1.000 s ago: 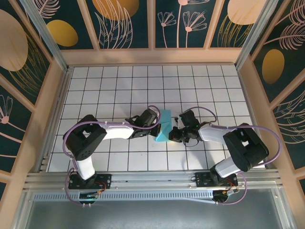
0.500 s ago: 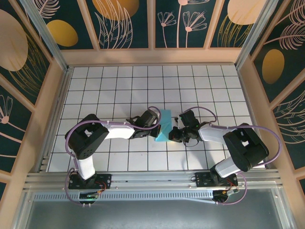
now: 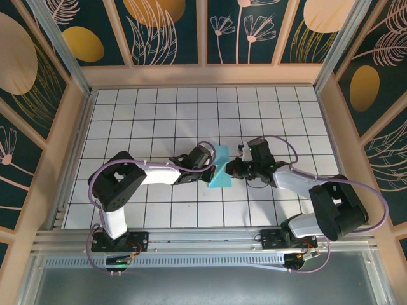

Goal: Fold a paper plane with a square sheet of paper (fold left side to right side)
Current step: Fold the triangle a second time at the center of the table.

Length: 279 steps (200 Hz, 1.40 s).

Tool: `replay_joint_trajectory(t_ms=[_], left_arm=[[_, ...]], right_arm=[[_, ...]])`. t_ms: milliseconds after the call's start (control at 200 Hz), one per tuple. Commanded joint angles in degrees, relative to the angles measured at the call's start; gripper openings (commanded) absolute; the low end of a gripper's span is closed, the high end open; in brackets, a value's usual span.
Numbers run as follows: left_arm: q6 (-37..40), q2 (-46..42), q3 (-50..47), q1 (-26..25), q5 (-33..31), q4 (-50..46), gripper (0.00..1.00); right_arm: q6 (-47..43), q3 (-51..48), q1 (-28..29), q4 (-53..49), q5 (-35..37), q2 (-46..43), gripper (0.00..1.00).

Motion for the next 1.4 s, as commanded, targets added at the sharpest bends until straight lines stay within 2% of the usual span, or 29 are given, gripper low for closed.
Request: replay_joint_trajectory(t_ms=[0, 485, 1391], left_arm=[[1.10, 1.81, 0.02, 0.49, -0.45, -2.17, 0.00], [1.19, 2.37, -0.01, 0.50, -0.34, -2.08, 0.00], [1.13, 2.73, 0.33, 0.50, -0.38, -2.14, 0.00]], right_arm=[[2.41, 0.62, 0.61, 4.16, 1.25, 2.34, 0.00], [2.77, 3.63, 2.31, 8.10, 2.92, 9.64, 0.00], [1.04, 5.93, 3.28, 4.12, 6.08, 16.32, 0.00]])
